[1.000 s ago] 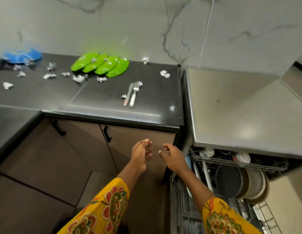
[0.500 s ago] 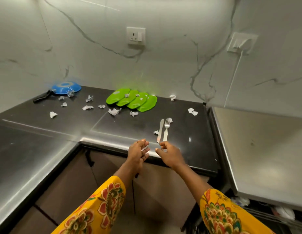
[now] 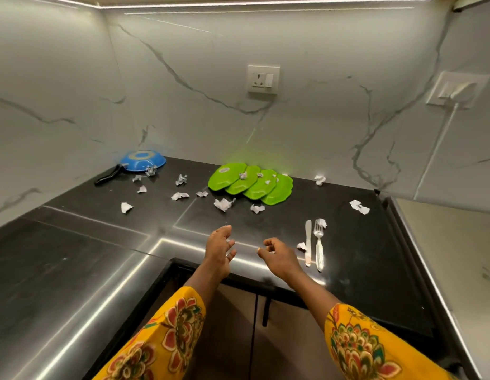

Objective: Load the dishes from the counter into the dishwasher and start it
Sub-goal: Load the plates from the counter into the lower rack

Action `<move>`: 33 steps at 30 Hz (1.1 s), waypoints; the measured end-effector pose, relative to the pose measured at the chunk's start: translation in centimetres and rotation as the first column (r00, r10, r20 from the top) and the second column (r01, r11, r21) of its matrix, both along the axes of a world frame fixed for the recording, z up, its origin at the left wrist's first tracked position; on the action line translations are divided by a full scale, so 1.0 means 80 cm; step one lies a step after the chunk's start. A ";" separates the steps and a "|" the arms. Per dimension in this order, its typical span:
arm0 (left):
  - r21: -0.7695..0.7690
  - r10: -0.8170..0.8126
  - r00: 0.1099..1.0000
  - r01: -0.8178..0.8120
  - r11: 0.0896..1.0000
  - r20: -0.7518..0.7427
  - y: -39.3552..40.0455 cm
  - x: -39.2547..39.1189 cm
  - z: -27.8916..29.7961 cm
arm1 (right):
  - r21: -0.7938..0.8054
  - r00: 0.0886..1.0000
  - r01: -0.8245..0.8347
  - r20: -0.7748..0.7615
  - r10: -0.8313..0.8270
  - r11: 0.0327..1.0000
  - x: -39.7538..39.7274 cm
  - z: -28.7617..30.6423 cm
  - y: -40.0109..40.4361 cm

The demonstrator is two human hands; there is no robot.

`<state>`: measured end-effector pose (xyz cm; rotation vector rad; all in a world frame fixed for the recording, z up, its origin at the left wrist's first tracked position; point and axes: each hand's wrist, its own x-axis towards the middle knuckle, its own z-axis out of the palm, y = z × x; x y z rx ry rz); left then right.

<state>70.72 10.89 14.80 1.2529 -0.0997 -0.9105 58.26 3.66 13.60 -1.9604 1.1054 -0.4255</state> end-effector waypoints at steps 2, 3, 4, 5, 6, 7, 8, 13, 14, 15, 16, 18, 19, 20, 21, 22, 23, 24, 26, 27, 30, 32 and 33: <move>0.003 0.014 1.000 -0.014 1.000 0.005 -0.002 0.019 -0.002 | 0.005 1.000 -0.026 0.001 0.026 1.000 0.026 -0.002 -0.002; 0.007 0.022 1.000 -0.022 1.000 0.012 -0.004 0.030 -0.004 | 0.009 0.999 -0.035 0.004 0.035 0.999 0.041 -0.002 -0.005; 0.015 0.027 0.999 -0.027 1.000 0.023 -0.007 0.040 -0.006 | 0.008 0.999 -0.042 0.008 0.042 0.999 0.055 -0.002 -0.009; 0.025 0.029 0.999 -0.030 0.999 0.036 -0.010 0.050 -0.009 | 0.006 0.999 -0.045 0.014 0.045 0.999 0.069 -0.003 -0.013; 0.033 0.033 0.999 -0.034 0.999 0.044 -0.013 0.059 -0.012 | 0.002 0.999 -0.048 0.020 0.048 0.999 0.083 -0.004 -0.019; 0.039 0.040 0.998 -0.041 0.998 0.046 -0.016 0.067 -0.015 | 0.002 0.998 -0.050 0.029 0.050 0.999 0.097 -0.006 -0.024; 0.045 0.049 0.998 -0.051 0.998 0.048 -0.019 0.076 -0.017 | 0.005 0.998 -0.050 0.040 0.050 0.999 0.111 -0.008 -0.030; 0.066 0.095 0.994 -0.098 0.993 0.056 -0.041 0.125 -0.025 | 0.004 0.995 -0.082 0.053 0.081 0.997 0.181 -0.019 -0.066; 0.070 0.103 0.993 -0.107 0.992 0.056 -0.048 0.137 -0.026 | -0.002 0.995 -0.088 0.055 0.088 0.996 0.194 -0.019 -0.074; 0.074 0.109 0.992 -0.113 0.991 0.057 -0.056 0.148 -0.027 | -0.006 0.994 -0.091 0.065 0.092 0.996 0.207 -0.019 -0.084; 0.079 0.111 0.992 -0.115 0.990 0.056 -0.065 0.159 -0.028 | -0.010 0.993 -0.093 0.074 0.093 0.996 0.219 -0.018 -0.093; 0.087 0.109 0.993 -0.113 0.990 0.046 -0.084 0.179 -0.028 | -0.007 0.992 -0.084 0.091 0.085 0.996 0.242 -0.017 -0.114; 0.091 0.110 0.993 -0.113 0.989 0.036 -0.094 0.188 -0.028 | -0.004 0.992 -0.078 0.103 0.078 0.997 0.252 -0.018 -0.125; 0.099 0.110 0.993 -0.112 0.989 0.029 -0.105 0.196 -0.028 | -0.002 0.991 -0.072 0.113 0.072 0.997 0.262 -0.018 -0.136; 0.108 0.109 0.994 -0.111 0.988 0.026 -0.116 0.204 -0.030 | -0.004 0.991 -0.065 0.121 0.065 0.998 0.271 -0.019 -0.148; 0.113 0.106 0.994 -0.108 0.988 0.025 -0.128 0.212 -0.032 | -0.011 0.990 -0.057 0.126 0.058 0.998 0.279 -0.022 -0.159; 0.117 0.103 0.994 -0.106 0.987 0.031 -0.139 0.219 -0.033 | -0.016 0.990 -0.048 0.132 0.050 0.999 0.287 -0.024 -0.169; 0.123 0.100 0.994 -0.104 0.987 0.036 -0.148 0.225 -0.035 | -0.018 0.990 -0.039 0.136 0.041 0.999 0.294 -0.027 -0.178; 0.126 0.095 0.995 -0.098 0.987 0.027 -0.167 0.237 -0.037 | -0.011 0.989 -0.024 0.146 0.025 1.000 0.307 -0.031 -0.193; 0.119 0.092 0.996 -0.094 0.988 0.020 -0.176 0.243 -0.037 | -0.006 0.988 -0.019 0.151 0.019 1.000 0.314 -0.033 -0.200; 0.109 0.080 0.997 -0.079 0.991 -0.009 -0.203 0.261 -0.039 | 0.045 0.985 -0.016 0.173 0.008 0.999 0.333 -0.039 -0.218; 0.110 0.078 0.997 -0.074 0.991 -0.028 -0.218 0.270 -0.041 | 0.120 0.981 -0.037 0.193 0.013 0.992 0.346 -0.046 -0.226; 0.112 0.076 0.997 -0.072 0.991 -0.033 -0.225 0.272 -0.042 | 0.155 0.979 -0.050 0.203 0.017 0.987 0.352 -0.049 -0.230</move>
